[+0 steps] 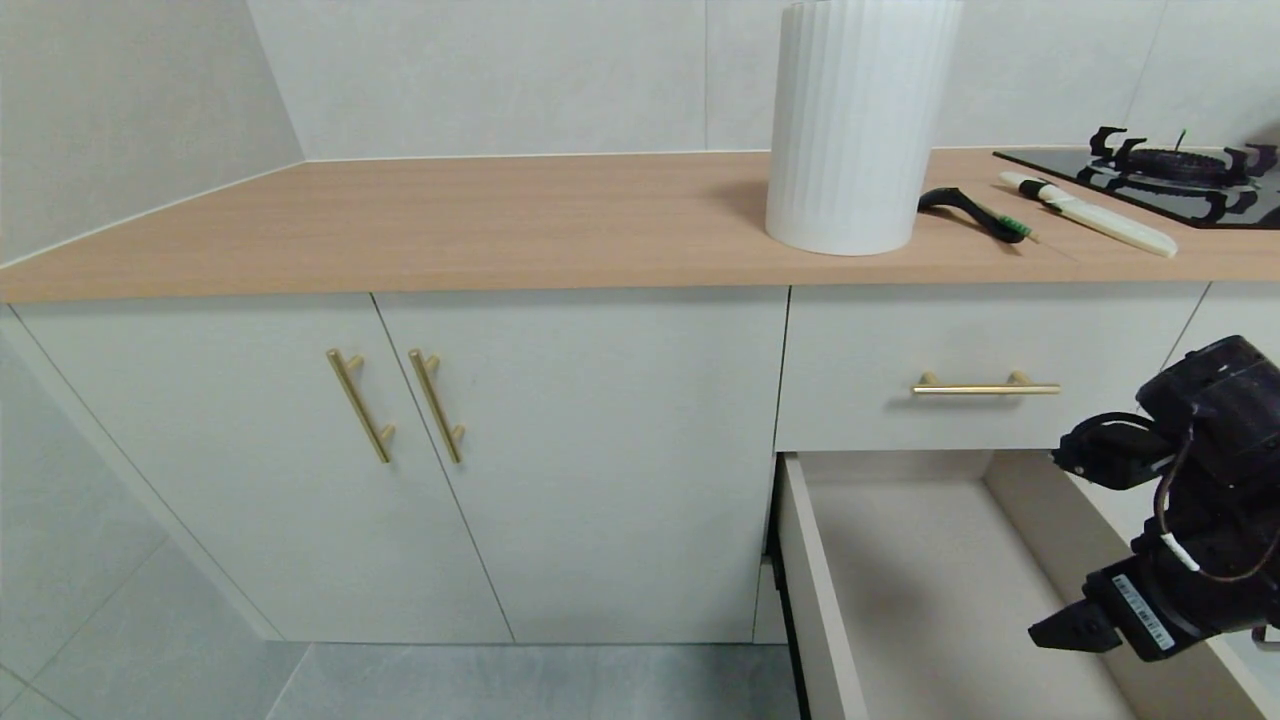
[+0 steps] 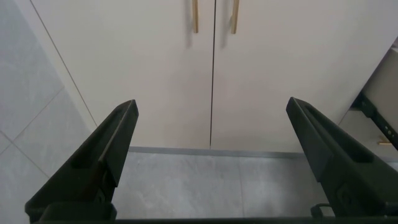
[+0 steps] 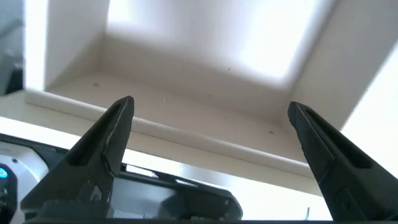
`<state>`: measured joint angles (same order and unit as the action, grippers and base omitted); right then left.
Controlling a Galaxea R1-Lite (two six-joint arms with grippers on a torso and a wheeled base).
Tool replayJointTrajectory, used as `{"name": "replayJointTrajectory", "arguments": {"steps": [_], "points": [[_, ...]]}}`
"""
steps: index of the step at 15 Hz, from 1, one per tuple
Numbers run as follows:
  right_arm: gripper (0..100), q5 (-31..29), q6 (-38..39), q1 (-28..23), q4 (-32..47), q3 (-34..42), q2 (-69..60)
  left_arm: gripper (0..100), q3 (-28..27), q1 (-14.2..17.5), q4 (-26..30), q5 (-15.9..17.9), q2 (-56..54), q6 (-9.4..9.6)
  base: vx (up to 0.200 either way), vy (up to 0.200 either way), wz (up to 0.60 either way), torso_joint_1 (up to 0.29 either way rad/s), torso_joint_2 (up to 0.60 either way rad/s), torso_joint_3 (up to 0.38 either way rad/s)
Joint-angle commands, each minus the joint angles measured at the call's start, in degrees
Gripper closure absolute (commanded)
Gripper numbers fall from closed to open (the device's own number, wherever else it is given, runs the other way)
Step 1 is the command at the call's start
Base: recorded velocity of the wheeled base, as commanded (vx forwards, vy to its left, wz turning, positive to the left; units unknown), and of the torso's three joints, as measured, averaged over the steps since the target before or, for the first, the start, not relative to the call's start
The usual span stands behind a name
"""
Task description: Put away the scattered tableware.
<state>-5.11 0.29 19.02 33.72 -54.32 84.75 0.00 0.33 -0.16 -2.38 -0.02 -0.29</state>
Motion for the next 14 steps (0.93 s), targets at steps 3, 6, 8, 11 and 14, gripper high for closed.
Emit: {"name": "replayJointTrajectory", "arguments": {"steps": [3, 6, 8, 11, 14], "points": [[0, -0.2, 0.0, -0.1, -0.5, 0.2, -2.4, 0, 0.0, 0.0, 0.0, 0.0, 0.0, -0.06, 0.0, 0.0, 0.0, 0.018, -0.11, -0.085], [0, -0.2, 0.0, -0.1, -0.5, 0.2, -2.7, 0, 0.0, 0.0, 0.1, 0.0, 0.0, -0.06, 0.0, 0.0, 0.0, 0.084, -0.27, -0.289], [0, -0.2, 0.0, -0.2, -0.8, 0.2, -2.5, 0, 0.0, 0.0, 0.0, 0.0, 0.0, -0.06, 0.0, 0.0, 0.0, 0.129, -0.57, -0.313], [0, -0.2, 0.1, -0.2, -1.4, 0.3, -2.5, 0, 0.0, 0.0, 0.0, -0.1, 0.0, -0.06, 0.0, 0.0, 0.0, 0.142, -0.49, -0.303], [0, -0.2, 0.1, -0.3, -1.7, 0.3, -2.3, 0, 0.0, 0.0, 0.0, -0.1, 0.0, -0.06, 0.0, 0.0, 0.0, 0.172, -0.47, -0.297]]}}
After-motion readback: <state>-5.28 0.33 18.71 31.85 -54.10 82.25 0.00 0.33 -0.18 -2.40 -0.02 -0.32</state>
